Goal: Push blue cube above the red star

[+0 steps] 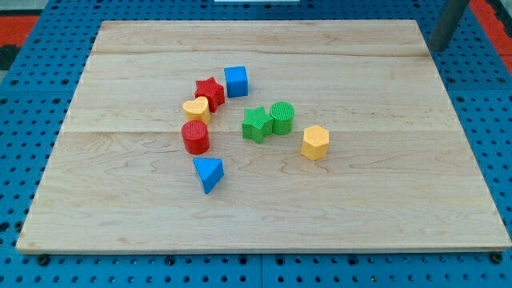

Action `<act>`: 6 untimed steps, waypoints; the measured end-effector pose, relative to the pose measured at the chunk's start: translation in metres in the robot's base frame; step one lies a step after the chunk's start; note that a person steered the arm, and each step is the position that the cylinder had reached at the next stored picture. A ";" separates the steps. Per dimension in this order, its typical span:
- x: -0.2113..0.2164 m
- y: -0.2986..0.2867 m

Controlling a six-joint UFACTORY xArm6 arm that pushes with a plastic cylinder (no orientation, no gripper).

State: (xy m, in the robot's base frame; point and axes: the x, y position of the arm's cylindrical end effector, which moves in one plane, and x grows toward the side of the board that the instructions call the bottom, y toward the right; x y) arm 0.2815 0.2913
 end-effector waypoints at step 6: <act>0.075 -0.351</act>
